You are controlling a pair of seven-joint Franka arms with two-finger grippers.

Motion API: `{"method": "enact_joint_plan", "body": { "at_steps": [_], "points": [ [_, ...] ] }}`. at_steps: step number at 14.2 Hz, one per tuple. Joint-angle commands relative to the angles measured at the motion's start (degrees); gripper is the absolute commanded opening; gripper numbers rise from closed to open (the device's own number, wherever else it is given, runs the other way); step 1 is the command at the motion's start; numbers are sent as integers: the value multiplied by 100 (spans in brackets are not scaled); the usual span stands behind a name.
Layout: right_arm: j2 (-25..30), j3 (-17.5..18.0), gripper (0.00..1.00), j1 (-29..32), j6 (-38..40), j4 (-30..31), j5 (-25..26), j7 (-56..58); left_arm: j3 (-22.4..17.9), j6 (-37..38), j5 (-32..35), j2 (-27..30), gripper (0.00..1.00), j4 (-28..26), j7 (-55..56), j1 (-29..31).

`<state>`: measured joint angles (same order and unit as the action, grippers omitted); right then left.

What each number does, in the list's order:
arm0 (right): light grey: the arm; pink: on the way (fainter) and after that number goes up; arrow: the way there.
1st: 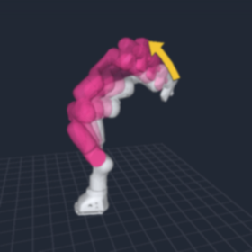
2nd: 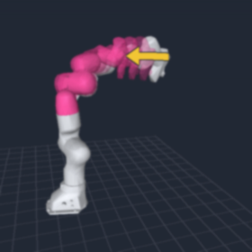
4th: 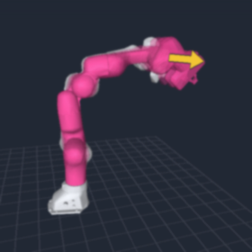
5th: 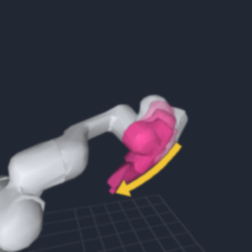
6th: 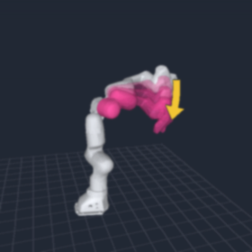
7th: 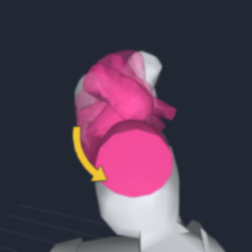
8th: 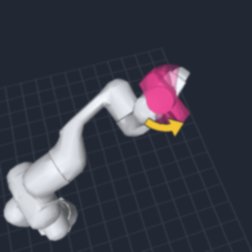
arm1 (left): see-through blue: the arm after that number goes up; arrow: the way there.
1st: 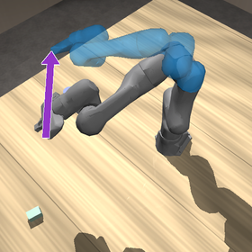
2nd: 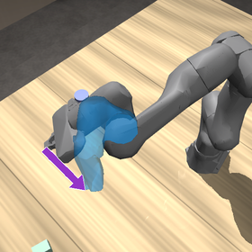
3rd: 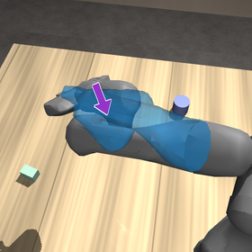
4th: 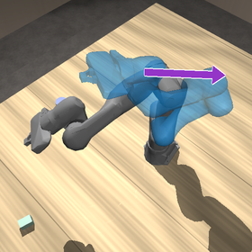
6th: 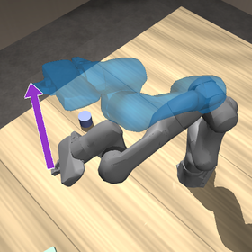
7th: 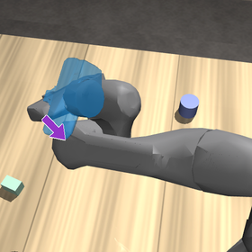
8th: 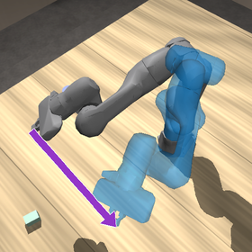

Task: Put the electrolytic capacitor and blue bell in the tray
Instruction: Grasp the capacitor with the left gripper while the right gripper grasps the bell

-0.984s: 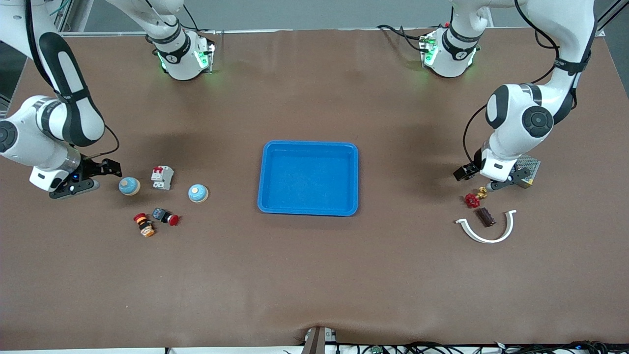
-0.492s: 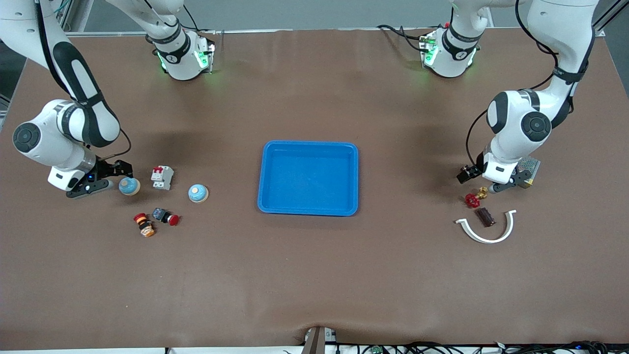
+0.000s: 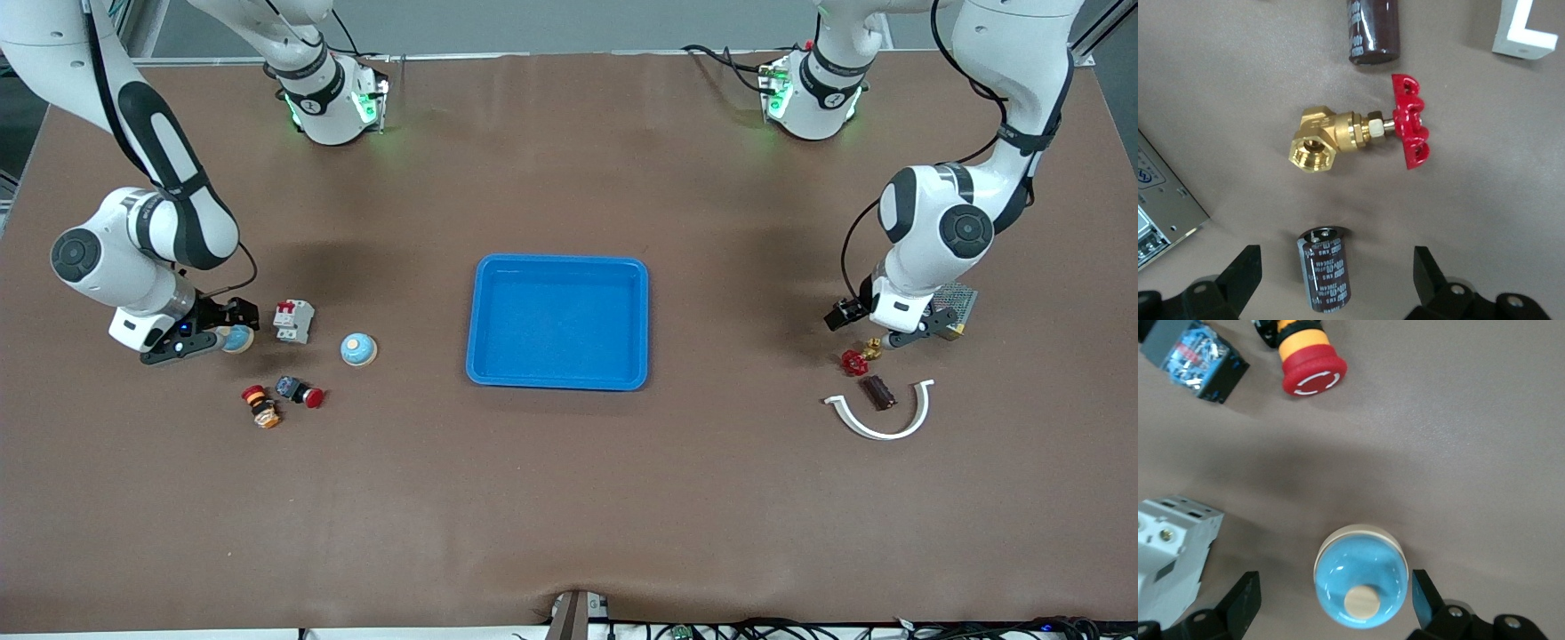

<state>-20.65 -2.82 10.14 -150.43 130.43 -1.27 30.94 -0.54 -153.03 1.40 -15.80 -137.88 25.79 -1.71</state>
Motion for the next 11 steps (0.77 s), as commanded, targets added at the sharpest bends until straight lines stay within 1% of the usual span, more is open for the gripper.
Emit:
{"method": "enact_joint_plan", "body": {
  "at_steps": [1,11],
  "points": [
    [-97,-8,100,58,-206,53,-93,44,10,-131,115,7,100,-107,-13,13],
    [-184,-17,100,172,-276,62,-84,79,10,-131,212,-89,100,-152,-13,4]
  ]
}}
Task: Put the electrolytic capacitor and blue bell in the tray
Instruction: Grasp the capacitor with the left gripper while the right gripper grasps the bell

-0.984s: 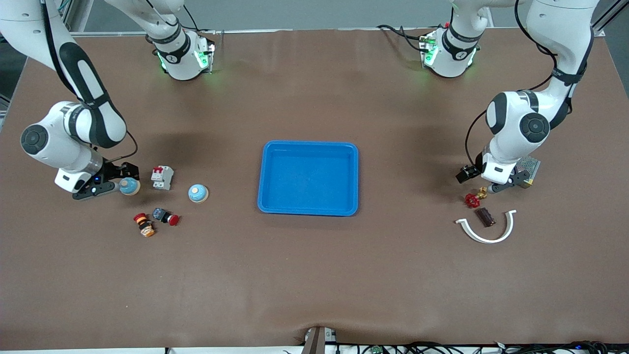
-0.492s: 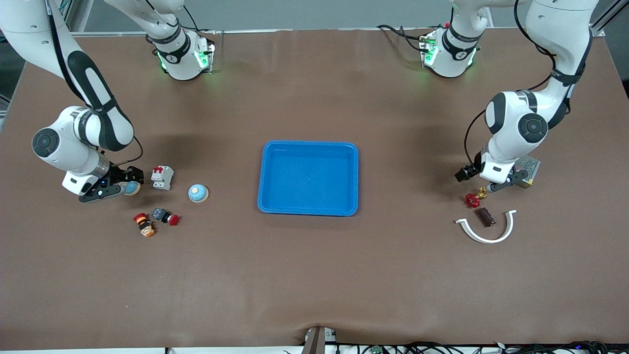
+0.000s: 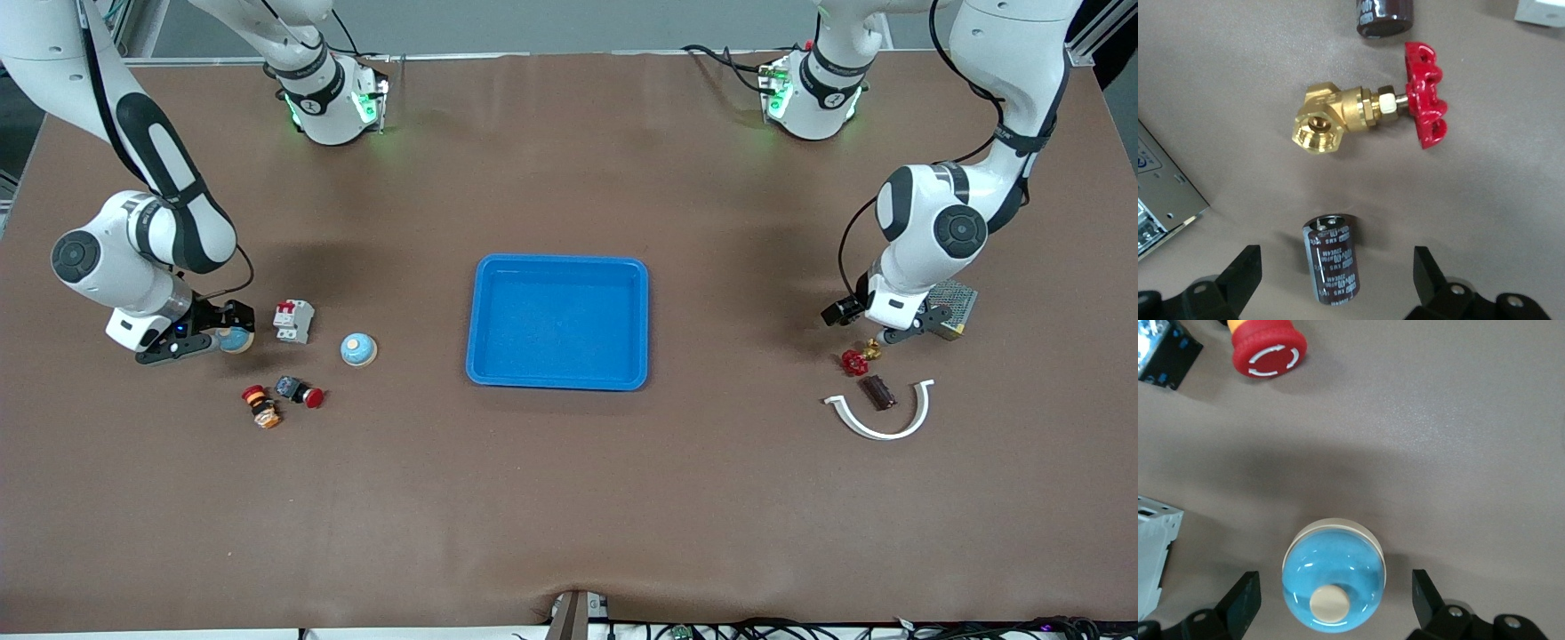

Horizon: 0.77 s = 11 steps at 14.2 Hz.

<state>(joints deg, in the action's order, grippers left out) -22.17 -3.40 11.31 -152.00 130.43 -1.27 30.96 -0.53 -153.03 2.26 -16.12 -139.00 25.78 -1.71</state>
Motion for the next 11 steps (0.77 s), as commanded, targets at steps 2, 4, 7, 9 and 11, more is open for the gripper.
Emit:
{"method": "enact_joint_plan", "body": {
  "at_steps": [2,4,7,9,11],
  "points": [
    [-85,41,100,56,-207,62,-93,68,0,-130,126,-67,100,-48,-12,13],
    [-103,41,100,47,-207,62,-93,68,0,-130,126,-75,54,-48,-12,5],
    [-103,41,100,56,-207,62,-84,68,9,-122,528,-75,0,-48,-12,13],
    [-103,41,100,56,-216,62,-84,68,0,-113,653,-75,0,-48,-3,13],
    [-103,41,100,56,-216,62,-84,68,0,-87,653,-58,0,-30,6,-22]
  ]
}}
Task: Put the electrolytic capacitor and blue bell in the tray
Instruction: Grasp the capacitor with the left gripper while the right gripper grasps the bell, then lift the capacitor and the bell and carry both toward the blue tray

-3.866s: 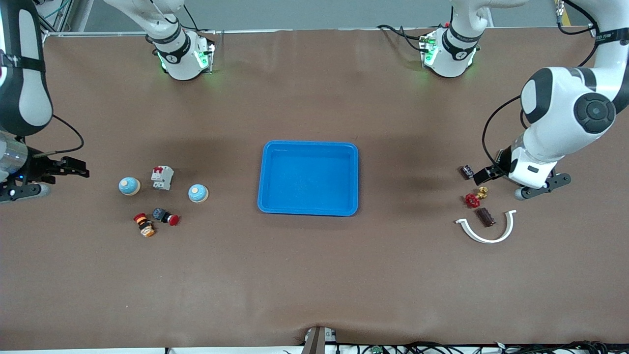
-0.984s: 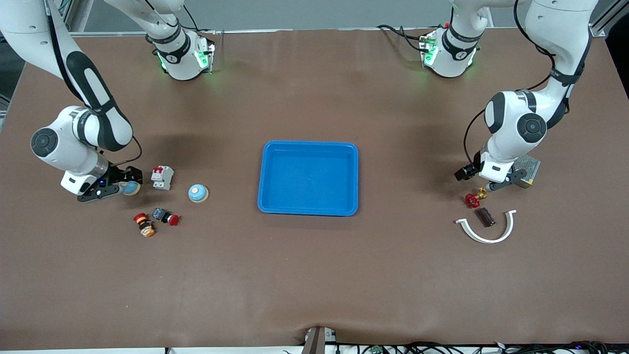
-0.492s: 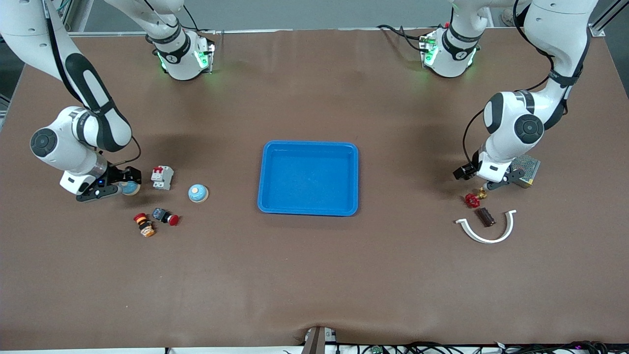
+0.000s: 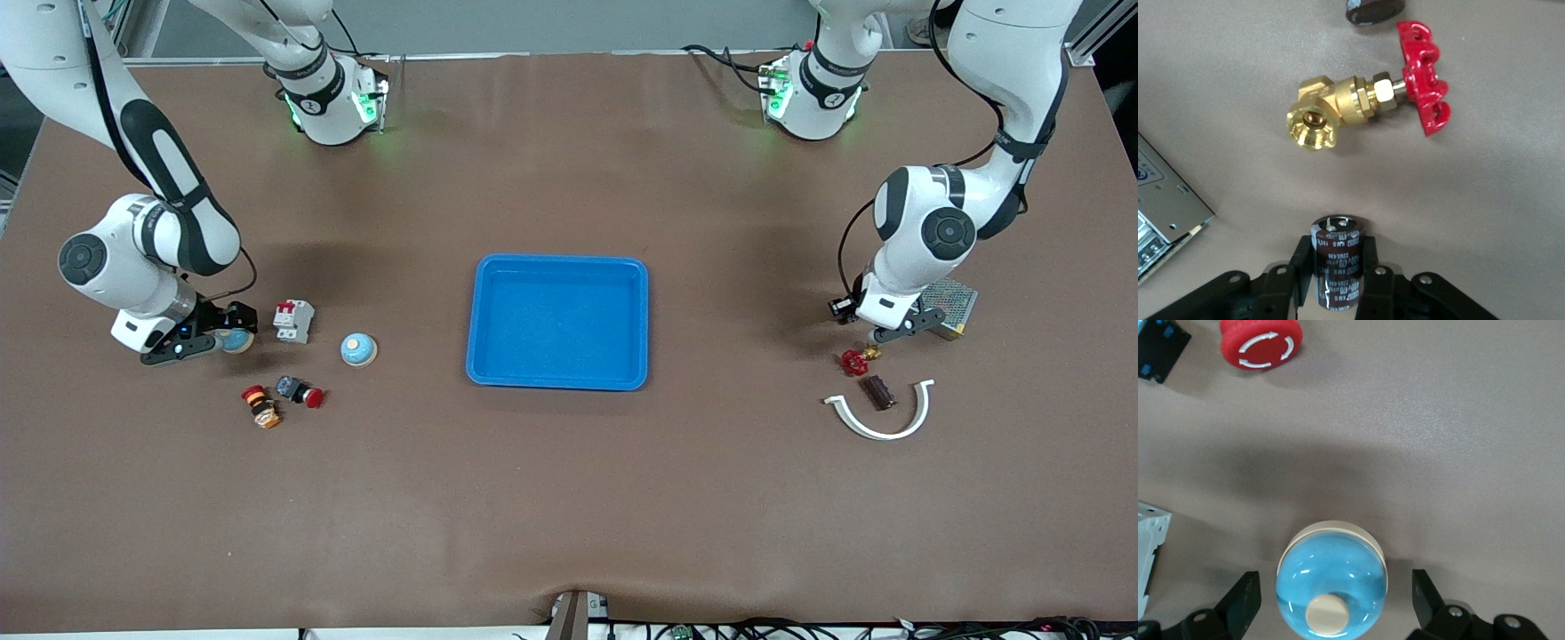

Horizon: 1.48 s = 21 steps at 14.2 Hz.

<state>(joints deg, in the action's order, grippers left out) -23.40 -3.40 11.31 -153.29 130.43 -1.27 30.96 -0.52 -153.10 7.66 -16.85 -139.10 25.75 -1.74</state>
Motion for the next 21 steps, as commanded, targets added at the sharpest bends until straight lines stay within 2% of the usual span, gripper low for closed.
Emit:
{"method": "enact_joint_plan", "body": {
  "at_steps": [1,3,7,11,15,18,21],
  "points": [
    [20,41,99,56,-87,62,-84,68,-1,-45,130,50,0,6,27,-46],
    [20,41,82,47,-87,62,-84,68,25,138,148,128,0,102,149,-55],
    [20,49,56,47,-78,62,-84,77,78,1394,148,340,0,725,1035,-449],
    [28,50,51,21,-43,62,-84,68,314,2221,139,331,0,1209,2387,-784],
    [212,58,51,-14,219,1,-84,6,788,2302,34,296,0,1386,4908,-767],
    [554,67,51,-41,1148,-358,-102,-73,1149,2293,-421,480,0,1404,6219,-758],
    [819,76,51,-172,2440,-1113,-102,-642,1640,2293,-642,674,0,1500,7599,-758]
  ]
}}
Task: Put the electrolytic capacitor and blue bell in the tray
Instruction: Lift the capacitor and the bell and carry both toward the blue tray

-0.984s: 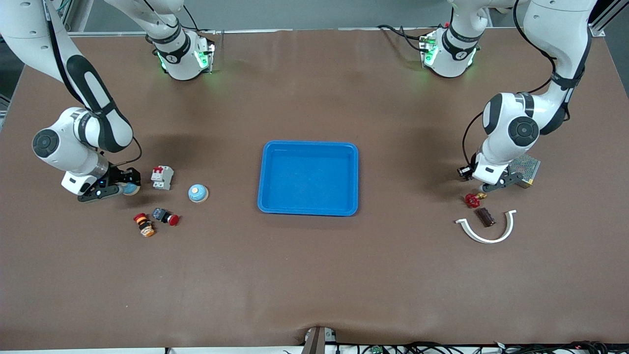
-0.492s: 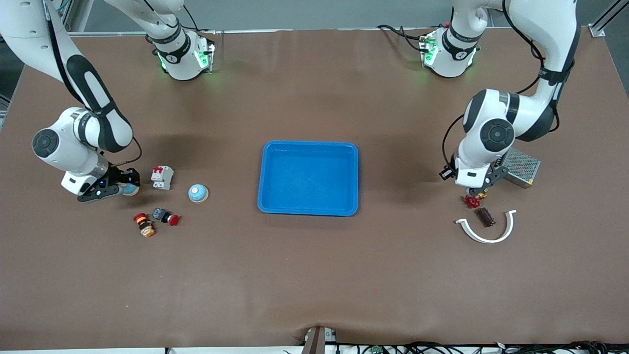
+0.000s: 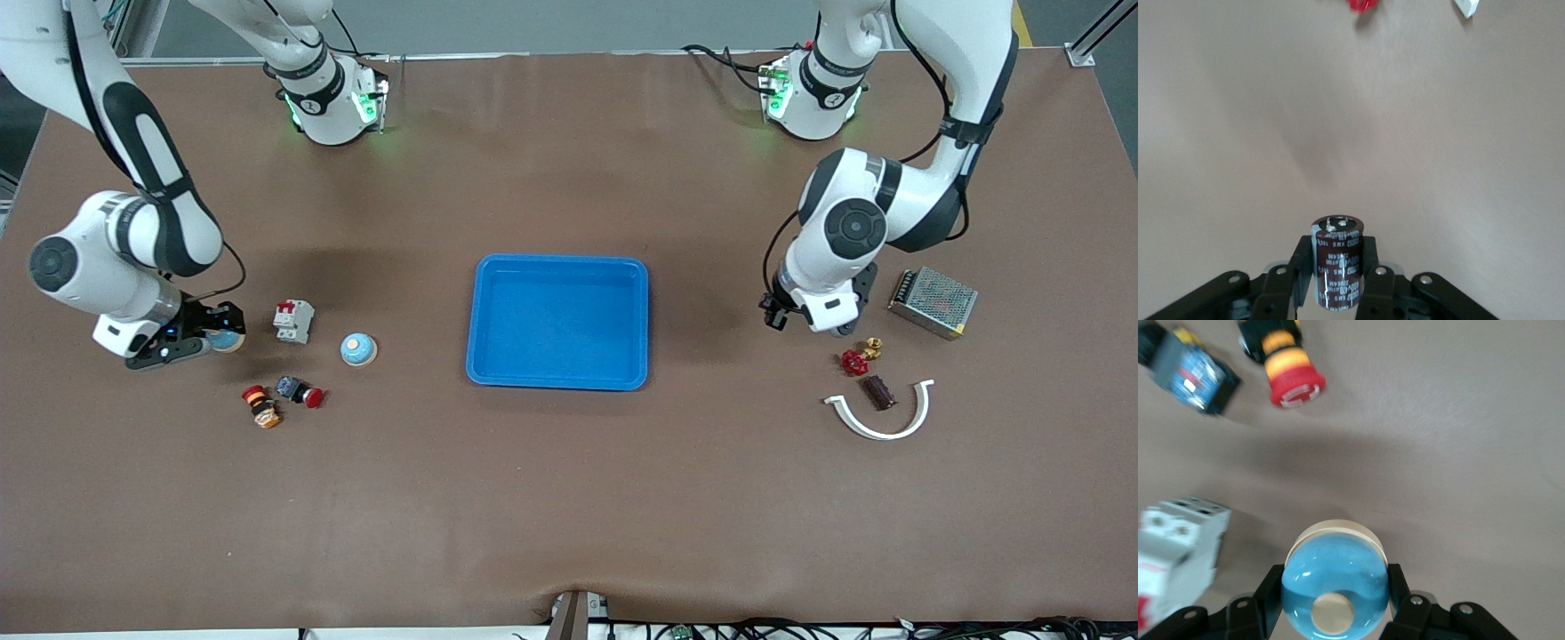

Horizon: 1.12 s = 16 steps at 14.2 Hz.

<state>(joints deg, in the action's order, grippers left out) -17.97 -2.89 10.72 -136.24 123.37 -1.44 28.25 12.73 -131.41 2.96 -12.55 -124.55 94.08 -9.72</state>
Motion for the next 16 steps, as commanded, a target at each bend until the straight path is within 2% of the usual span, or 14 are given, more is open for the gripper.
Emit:
{"method": "enact_joint_plan", "body": {
  "at_steps": [1,6,9,12,16],
  "points": [
    [346,25,51,-192,1096,-654,-85,-651,483,125,-260,201,0,132,1178,23],
    [470,25,51,-1157,2459,-1682,-85,-2706,1450,-577,-392,-80,0,194,3042,-161],
    [470,25,51,-2018,2673,-1930,-93,-4243,1469,-613,-314,-492,0,597,3966,-749],
    [408,25,51,-2906,2576,-1957,-146,-5721,1443,-718,-226,-976,0,967,4337,-1110],
    [251,16,51,-3488,2164,-1992,-471,-6656,1434,-1149,590,-1591,0,986,4794,-1234]
  ]
}}
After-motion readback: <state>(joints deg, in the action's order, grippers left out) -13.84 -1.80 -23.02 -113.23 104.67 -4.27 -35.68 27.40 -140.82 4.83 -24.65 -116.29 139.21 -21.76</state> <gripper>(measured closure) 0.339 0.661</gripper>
